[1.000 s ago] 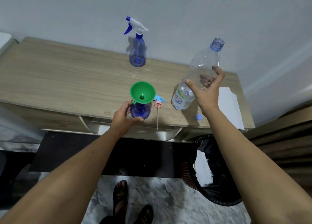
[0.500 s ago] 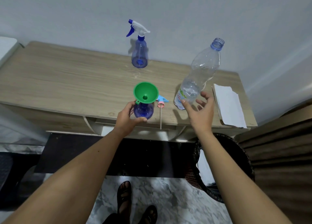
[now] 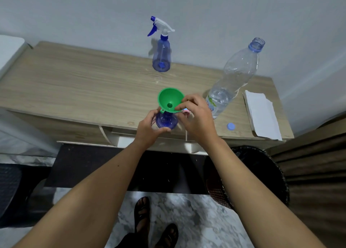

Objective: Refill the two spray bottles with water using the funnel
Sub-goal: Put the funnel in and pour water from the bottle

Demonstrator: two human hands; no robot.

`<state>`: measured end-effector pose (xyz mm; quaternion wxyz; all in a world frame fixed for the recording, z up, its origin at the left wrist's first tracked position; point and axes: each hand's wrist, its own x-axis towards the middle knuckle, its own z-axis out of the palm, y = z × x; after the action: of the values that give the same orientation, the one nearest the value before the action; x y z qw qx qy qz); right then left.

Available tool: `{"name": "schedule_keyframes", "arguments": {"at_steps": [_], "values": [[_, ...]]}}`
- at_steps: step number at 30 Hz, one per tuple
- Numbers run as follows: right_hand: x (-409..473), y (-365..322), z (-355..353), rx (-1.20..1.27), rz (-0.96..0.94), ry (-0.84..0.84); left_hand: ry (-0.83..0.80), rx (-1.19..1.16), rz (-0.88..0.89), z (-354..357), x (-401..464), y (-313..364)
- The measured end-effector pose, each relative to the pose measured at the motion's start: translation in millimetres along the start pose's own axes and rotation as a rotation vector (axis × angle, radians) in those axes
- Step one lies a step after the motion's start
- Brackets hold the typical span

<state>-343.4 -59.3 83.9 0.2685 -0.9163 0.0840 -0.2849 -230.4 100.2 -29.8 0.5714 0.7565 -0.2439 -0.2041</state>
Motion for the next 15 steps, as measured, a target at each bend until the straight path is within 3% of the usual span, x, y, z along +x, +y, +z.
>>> {"name": "schedule_keyframes", "arguments": {"at_steps": [9,15], "values": [[26,5,-21,0.072,0.048,0.076,0.008,-0.052,-0.05,0,-1,3],[41,22,-23,0.155,0.274,0.164,-0.009,-0.014,-0.049,-1,0,4]]}}
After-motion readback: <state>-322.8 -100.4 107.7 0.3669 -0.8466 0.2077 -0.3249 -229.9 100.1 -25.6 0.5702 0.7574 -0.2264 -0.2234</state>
